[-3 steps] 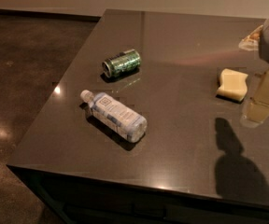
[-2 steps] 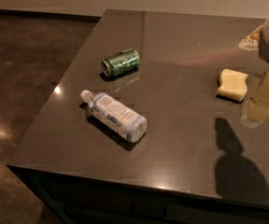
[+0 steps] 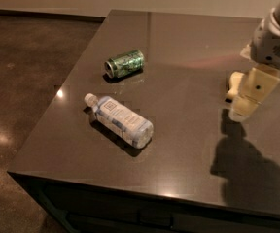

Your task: Pick sponge

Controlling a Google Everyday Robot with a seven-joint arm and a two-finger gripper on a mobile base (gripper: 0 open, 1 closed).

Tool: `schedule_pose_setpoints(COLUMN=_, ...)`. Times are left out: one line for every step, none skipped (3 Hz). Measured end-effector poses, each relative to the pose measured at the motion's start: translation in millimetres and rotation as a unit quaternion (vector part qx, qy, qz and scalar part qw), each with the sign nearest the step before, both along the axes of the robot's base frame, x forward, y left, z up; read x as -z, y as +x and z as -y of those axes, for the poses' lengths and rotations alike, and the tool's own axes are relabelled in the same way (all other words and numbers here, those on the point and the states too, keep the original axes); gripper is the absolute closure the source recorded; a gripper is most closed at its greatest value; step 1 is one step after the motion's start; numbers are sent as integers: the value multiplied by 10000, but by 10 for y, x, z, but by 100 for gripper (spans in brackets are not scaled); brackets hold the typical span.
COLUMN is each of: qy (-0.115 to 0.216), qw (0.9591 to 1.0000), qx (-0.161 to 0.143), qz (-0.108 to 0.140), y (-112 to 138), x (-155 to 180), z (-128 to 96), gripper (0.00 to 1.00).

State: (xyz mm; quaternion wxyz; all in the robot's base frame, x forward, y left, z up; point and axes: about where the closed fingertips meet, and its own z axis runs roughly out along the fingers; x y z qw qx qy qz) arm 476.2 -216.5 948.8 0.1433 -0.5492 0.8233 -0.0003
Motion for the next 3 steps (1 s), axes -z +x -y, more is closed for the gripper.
schedule_pose_setpoints(qy=87, qw=9975, qx=697, qz=-102, y=287, x=180, z=51, gripper=0)
schedule_pose_setpoints(qy=224, qw=9911, qx=1306, qz=-138, y=552, x=309, z=131, gripper=0)
schedule_pose_setpoints(qy=302, qw=9858, qx=1648, qz=-137, y=735, x=382, z=173, gripper=0)
